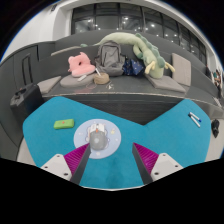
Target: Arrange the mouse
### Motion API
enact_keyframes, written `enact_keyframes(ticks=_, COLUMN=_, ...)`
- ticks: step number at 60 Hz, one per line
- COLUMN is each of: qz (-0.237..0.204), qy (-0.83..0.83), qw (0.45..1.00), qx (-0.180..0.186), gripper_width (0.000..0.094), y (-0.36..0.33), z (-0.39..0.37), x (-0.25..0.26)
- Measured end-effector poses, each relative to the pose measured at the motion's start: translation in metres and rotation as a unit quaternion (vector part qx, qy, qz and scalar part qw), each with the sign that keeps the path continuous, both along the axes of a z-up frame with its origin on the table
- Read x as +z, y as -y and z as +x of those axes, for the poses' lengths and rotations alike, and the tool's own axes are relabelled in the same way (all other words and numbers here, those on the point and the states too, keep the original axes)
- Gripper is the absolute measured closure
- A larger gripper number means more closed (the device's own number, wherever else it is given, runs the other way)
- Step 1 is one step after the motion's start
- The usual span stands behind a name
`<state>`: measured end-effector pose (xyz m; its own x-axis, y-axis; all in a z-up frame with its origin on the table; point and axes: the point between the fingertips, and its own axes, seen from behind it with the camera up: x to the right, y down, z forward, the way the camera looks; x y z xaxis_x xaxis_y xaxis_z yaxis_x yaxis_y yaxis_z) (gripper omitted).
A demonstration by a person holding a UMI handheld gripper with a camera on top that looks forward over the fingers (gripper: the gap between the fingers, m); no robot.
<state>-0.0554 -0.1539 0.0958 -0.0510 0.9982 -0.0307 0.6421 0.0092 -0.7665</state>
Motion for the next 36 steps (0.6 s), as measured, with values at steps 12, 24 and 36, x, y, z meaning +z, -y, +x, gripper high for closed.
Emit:
enact_keyframes(ticks=12, qz=0.019, qy=0.006, qw=1.000, qx=-0.019, gripper_width=0.0077, y=-0.057, z=0.106, x=0.020)
enact_keyframes(ticks=24, qz=0.008, qy=0.031, qw=0.999, qx=-0.038, gripper_width=0.0077, y=-0.084, z=0.171, x=0.011)
enact_keyframes(ticks=36, qz=0.015, qy=0.048, qw=0.998, qx=-0.035, gripper_width=0.0081, y=-0.095, z=0.199, x=0.000)
